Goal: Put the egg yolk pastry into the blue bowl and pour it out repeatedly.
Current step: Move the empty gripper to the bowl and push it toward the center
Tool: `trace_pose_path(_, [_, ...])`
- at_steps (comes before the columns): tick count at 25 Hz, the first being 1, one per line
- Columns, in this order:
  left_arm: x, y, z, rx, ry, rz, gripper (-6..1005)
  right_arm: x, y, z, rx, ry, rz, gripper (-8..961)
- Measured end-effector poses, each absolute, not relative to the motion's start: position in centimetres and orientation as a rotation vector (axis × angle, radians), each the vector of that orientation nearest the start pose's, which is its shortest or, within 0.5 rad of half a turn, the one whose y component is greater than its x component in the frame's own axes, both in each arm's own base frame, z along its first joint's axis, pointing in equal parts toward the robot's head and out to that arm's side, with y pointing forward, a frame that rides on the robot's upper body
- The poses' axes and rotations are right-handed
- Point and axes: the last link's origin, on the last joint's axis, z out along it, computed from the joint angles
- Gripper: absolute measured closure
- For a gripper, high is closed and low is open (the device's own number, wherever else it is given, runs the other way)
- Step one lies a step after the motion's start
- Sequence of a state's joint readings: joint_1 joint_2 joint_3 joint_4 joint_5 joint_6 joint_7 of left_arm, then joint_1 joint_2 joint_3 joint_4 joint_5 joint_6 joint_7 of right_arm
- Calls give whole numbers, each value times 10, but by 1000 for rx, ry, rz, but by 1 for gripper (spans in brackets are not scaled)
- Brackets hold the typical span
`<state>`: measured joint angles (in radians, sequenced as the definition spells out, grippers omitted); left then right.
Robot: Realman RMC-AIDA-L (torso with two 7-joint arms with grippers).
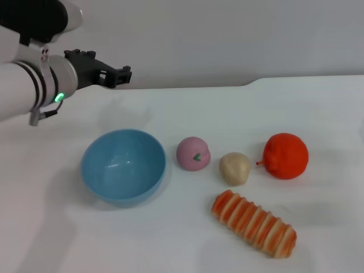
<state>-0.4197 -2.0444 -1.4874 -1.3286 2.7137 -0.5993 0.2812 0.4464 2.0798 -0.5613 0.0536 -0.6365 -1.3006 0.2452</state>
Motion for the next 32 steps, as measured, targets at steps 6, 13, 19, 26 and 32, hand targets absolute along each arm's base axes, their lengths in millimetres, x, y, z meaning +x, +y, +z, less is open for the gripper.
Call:
trace_pose_path(6, [-174,403,17,-2181,-731,71,199,366,311,26,-1323,628,716,188])
trace_pose_path(13, [-176,405,26,-2224,-825,152,198,366,311,26,-1323,627,717,187])
trace_pose_path(19, [-190,416,18,-2227,-923,216,198,366,311,26,-1325,628,717,187])
trace_pose_path(26, [-193,421,9,-2245,-935,270,197,367,310,26,-1324,627,712,187])
trace_pose_path(32, [-198,421,13,-2231,-941,315,198,367,309,26,-1323,627,711,188])
